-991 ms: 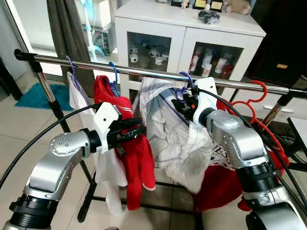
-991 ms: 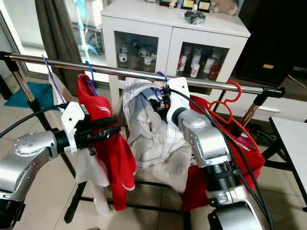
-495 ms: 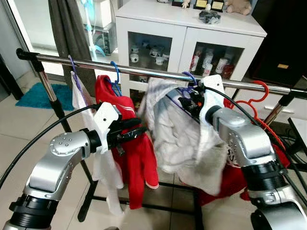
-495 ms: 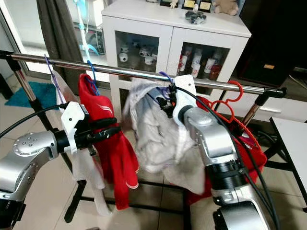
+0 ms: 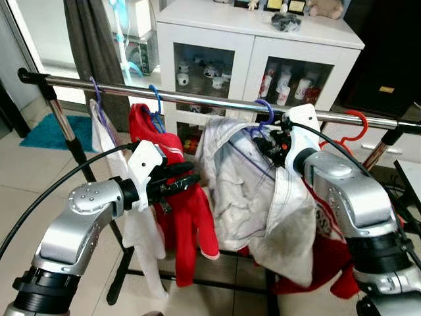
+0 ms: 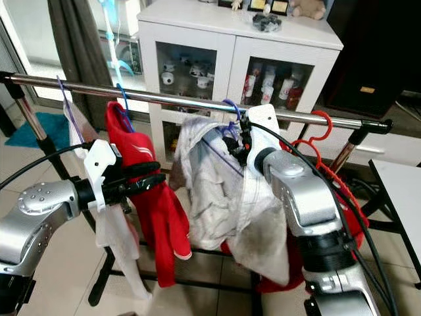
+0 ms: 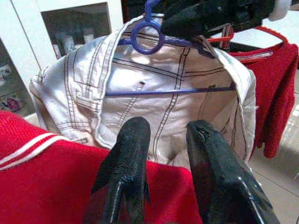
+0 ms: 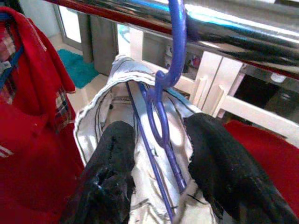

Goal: Hang hanger

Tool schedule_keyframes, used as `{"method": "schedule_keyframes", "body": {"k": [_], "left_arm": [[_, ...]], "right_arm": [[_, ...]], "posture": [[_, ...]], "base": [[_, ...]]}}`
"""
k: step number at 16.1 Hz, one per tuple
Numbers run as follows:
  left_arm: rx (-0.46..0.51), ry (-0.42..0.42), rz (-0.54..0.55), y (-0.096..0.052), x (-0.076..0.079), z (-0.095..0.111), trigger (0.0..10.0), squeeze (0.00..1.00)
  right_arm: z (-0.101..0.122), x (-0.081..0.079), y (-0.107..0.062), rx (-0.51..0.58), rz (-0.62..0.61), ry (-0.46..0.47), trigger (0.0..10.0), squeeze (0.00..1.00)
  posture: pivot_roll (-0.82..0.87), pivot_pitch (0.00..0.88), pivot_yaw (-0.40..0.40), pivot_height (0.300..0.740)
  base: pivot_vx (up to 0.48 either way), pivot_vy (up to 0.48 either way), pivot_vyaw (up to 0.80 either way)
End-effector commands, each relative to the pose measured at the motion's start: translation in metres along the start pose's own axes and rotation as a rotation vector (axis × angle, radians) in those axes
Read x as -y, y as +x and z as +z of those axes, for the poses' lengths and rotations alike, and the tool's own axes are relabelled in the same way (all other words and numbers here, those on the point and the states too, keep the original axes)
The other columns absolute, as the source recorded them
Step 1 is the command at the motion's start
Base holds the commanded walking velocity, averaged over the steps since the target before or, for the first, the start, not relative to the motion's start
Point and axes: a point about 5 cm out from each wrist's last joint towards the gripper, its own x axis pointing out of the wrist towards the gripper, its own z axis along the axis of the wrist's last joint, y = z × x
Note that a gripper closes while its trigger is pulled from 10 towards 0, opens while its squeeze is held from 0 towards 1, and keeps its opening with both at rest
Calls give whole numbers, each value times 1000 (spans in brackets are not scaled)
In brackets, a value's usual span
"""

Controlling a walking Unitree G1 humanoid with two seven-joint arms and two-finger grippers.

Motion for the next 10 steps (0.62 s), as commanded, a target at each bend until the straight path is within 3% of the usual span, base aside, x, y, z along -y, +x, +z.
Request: {"method": "schedule_keyframes", "body": {"k": [1, 5, 10], "left_arm": [[4, 7, -6, 1, 0, 2, 10000, 0], [7, 8, -11, 3, 0, 3, 10000, 0], [8, 10, -8, 3, -1, 3, 10000, 0]], "right_arm": [[-4, 7, -3, -21, -27, 7, 10000, 0], [-9, -2, 5, -37, -7, 26, 10000, 0], [-2, -7, 28, -8, 11, 51, 10000, 0]], "posture": [[-29, 0, -62, 740], [-29, 0, -61, 740], [-22, 0, -69, 740]], "base": [[0, 0, 0], [0, 0, 0], [0, 0, 0]]}}
